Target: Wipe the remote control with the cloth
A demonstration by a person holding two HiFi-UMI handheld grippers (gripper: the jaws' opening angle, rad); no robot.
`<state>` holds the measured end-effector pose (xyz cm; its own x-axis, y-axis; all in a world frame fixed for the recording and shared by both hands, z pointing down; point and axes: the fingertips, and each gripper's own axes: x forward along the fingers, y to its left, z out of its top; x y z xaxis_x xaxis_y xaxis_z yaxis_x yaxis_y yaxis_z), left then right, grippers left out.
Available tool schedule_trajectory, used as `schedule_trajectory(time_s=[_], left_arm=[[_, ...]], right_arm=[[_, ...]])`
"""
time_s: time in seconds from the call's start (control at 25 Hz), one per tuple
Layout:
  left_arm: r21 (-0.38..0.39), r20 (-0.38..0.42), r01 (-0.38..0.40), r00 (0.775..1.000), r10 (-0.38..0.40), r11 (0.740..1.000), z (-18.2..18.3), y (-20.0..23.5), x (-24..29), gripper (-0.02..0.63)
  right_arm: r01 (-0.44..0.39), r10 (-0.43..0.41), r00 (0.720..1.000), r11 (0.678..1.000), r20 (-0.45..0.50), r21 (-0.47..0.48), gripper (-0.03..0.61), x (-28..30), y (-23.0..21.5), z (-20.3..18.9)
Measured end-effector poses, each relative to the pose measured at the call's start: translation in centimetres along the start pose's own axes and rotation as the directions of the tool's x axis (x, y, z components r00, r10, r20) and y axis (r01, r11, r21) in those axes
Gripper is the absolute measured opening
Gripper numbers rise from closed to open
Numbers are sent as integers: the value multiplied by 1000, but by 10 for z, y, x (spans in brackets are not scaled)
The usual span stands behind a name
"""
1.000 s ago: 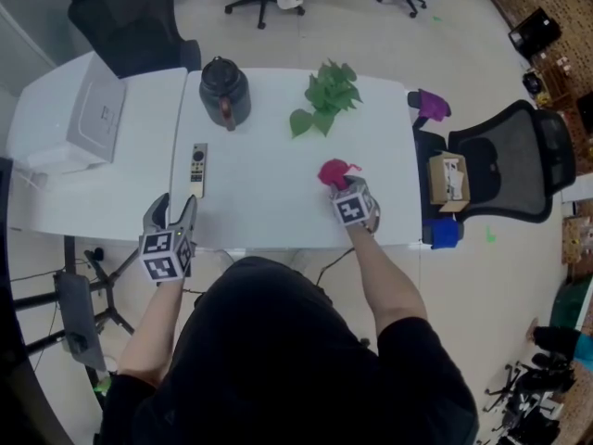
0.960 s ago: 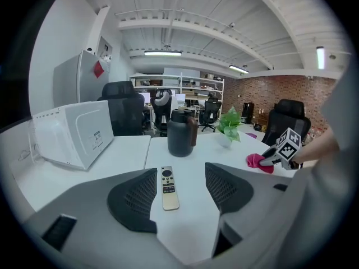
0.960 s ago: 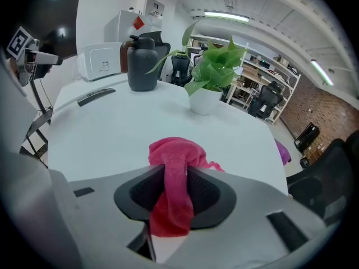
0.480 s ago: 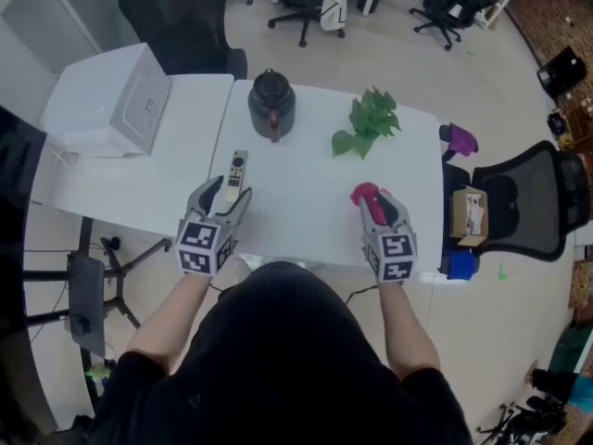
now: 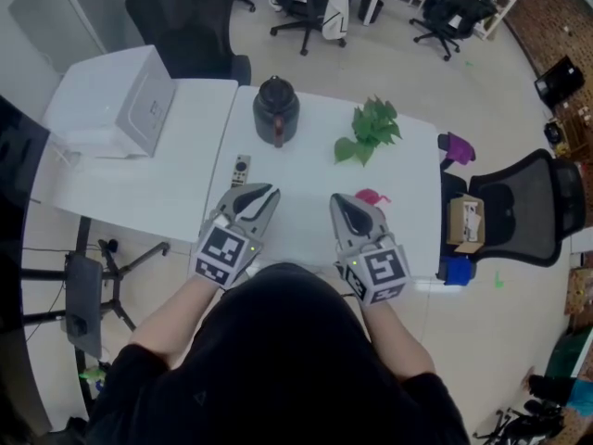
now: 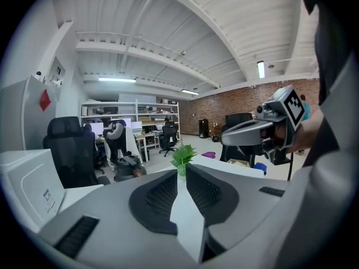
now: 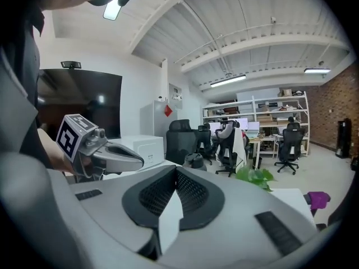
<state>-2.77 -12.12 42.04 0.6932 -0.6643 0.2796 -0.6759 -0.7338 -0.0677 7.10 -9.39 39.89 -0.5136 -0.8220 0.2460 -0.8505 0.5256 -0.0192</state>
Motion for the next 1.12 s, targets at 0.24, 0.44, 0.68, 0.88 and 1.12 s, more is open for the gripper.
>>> schedule_trajectory(time_s=[0.24, 0.44, 0.68, 0.88, 1.12], left_arm=[[49, 31, 27, 999, -28, 998, 11, -13, -5, 0], [95, 31, 39, 999, -42, 995, 9, -17, -6, 0], [87, 33, 46, 998, -49, 995, 10, -21, -6, 0], [89, 31, 49, 998, -52, 995, 9, -22, -4, 0], [106, 22, 61, 998, -64, 992, 6, -25, -1, 0]], right_arm=[[-63, 63, 998, 998, 4, -1, 8, 7, 25, 4], [-99, 99, 995, 995, -4, -12, 6, 11, 36, -1], [-105, 105, 994, 994, -26, -13, 6, 13, 41, -2], [-108, 108, 994, 994, -29, -16, 6, 12, 41, -4], [-111, 111, 993, 994, -32, -16, 6, 12, 41, -5]])
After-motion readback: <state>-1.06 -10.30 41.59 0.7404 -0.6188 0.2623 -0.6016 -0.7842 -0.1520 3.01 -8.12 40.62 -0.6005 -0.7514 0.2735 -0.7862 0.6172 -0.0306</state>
